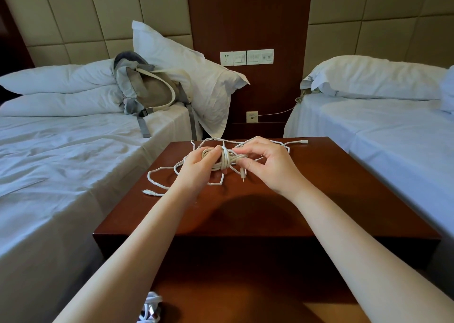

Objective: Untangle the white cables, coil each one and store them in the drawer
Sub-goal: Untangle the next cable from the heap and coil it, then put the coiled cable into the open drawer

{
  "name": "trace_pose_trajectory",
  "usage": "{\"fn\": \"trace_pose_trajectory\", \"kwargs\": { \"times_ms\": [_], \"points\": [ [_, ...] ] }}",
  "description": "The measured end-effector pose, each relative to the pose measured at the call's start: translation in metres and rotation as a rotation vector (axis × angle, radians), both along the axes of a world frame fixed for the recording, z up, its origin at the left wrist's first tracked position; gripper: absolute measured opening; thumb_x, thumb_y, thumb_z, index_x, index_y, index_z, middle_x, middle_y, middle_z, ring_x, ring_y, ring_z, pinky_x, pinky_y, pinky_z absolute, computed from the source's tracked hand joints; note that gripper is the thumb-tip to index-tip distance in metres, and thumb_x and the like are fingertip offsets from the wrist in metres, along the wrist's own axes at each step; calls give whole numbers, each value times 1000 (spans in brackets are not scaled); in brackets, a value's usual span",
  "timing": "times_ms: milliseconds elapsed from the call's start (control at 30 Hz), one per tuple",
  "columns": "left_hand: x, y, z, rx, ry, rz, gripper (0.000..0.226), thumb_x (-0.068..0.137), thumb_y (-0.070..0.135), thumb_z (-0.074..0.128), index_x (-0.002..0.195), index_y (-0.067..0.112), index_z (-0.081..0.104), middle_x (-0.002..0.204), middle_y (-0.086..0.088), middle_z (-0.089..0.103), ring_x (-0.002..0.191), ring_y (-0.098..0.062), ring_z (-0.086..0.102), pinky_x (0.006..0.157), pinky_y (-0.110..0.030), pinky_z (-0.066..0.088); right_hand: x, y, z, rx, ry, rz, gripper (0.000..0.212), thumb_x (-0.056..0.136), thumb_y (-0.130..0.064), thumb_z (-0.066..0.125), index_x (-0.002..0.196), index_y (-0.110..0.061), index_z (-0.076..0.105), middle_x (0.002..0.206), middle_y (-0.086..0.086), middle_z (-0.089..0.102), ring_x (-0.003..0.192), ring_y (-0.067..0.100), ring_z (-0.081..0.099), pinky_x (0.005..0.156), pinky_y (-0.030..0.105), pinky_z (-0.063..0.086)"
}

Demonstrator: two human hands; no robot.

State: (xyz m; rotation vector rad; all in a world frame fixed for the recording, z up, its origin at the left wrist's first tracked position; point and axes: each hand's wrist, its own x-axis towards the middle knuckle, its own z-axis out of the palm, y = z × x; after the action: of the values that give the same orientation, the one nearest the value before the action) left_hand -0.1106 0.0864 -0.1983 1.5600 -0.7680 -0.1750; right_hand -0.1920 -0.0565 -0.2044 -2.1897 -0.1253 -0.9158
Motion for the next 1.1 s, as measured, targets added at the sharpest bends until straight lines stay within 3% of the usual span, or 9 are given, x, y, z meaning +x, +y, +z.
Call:
{"fn": "trace_pose_trajectory", "kwargs": {
  "times_ms": [200, 333, 467, 633, 800, 933, 1100],
  "points": [
    [1, -1, -1, -7, 4, 5, 35, 99, 22, 43, 71, 13, 63, 59, 4, 61, 66, -20, 49, 59, -28, 38, -2, 2, 1, -33, 17, -36, 22, 87, -20, 66, 108, -16, 67, 99, -10, 60, 94, 4, 57, 77, 10, 45],
    [1, -2, -2, 9, 15, -18, 36, 98, 20, 44, 68, 12, 61, 57, 3, 60, 58, -14, 50, 56, -27, 38, -4, 6, -1, 4, 112, -27, 26, 88, -25, 65, 113, -24, 57, 104, -13, 57, 96, 1, 55, 76, 6, 42],
    [-1, -2, 0, 31, 40, -30, 33, 98, 18, 42, 69, 15, 58, 52, 8, 60, 55, -10, 51, 51, -22, 38, -5, 9, 2, -98, 103, -65, 37, 88, -24, 66, 124, -19, 57, 108, -10, 55, 95, -2, 51, 74, -3, 36],
    [-5, 5, 8, 48, 59, 35, 18, 95, 17, 46, 79, 12, 53, 52, 6, 59, 51, -11, 51, 47, -23, 39, -5, 13, 11, -206, 88, -72, 31, 86, -24, 67, 114, -10, 67, 104, -1, 64, 93, 10, 57, 76, 13, 40],
    [-21, 21, 22, 65, 73, 53, 19, 95, 14, 45, 77, 11, 49, 52, 5, 56, 42, 0, 50, 46, -20, 36, -16, 27, 21, -214, 94, -82, 31, 87, -26, 66, 114, -10, 67, 108, 0, 65, 94, 8, 56, 74, 6, 38],
    [-32, 44, 19, 51, 98, 42, 23, 95, 10, 42, 73, 10, 48, 62, -4, 48, 41, -6, 50, 39, -21, 33, -34, 47, 20, -176, 108, -79, 30, 87, -26, 67, 114, -12, 67, 109, 0, 65, 95, 11, 59, 75, 8, 40],
    [-44, 79, -1, 199, -58, 90, 22, 92, 7, 47, 74, 8, 58, 67, -6, 52, 54, -10, 50, 48, -21, 40, -62, 76, 0, -199, 174, -27, 31, 87, -28, 65, 116, -18, 67, 105, -3, 65, 95, 10, 57, 85, 26, 47]
  ]
}}
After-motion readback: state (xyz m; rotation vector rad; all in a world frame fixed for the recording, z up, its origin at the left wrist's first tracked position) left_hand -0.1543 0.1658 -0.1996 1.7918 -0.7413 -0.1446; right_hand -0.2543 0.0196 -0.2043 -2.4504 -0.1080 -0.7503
